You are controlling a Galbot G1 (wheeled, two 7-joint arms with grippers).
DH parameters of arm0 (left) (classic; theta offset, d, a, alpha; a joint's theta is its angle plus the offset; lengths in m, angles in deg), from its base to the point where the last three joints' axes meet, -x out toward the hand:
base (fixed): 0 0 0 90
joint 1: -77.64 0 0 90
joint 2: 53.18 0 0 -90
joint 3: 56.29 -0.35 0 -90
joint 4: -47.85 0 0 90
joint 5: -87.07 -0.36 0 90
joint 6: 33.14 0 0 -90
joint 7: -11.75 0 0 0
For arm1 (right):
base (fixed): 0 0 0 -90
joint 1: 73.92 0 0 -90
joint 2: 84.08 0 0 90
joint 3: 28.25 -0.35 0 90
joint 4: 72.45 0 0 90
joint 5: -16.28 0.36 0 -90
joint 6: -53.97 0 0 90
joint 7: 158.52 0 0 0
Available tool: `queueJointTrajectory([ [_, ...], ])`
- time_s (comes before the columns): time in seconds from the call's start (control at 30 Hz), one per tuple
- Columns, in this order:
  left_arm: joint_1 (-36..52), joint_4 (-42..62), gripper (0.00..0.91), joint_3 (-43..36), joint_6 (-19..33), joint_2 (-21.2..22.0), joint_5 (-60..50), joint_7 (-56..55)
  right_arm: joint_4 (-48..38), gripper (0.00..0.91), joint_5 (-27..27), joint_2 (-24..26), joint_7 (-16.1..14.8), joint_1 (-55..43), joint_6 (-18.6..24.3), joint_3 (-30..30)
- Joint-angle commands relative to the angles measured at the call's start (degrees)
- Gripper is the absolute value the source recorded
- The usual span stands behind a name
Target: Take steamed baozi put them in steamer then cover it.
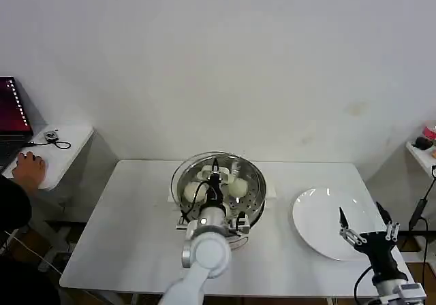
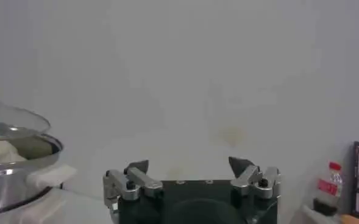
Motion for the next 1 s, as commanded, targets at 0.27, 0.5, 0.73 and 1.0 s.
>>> queueJointTrajectory([
  [0.27, 0.1, 2.1, 0.0, -0.2, -1.1, 2.8, 1.0, -0.7, -0.3, 0.907, -0.4, -0.3, 0.0, 0.0, 0.1, 1.0],
  [0.5, -0.3, 2.9, 0.0, -0.1, -0.8, 2.8, 1.4, -1.6, -0.4, 0.907, -0.4, -0.3, 0.0, 0.1, 0.2, 1.2],
  [0.73, 0.5, 4.1, 0.0, 0.0, -0.8, 2.8, 1.5, -2.3, -0.4, 0.907, -0.4, -0.4, -0.1, 0.2, 0.3, 1.5],
  [1.0, 0.4, 4.4, 0.0, 0.2, -0.7, 2.9, 1.4, -2.7, -0.7, 0.907, -0.4, -0.4, -0.1, 0.1, 0.4, 1.8],
])
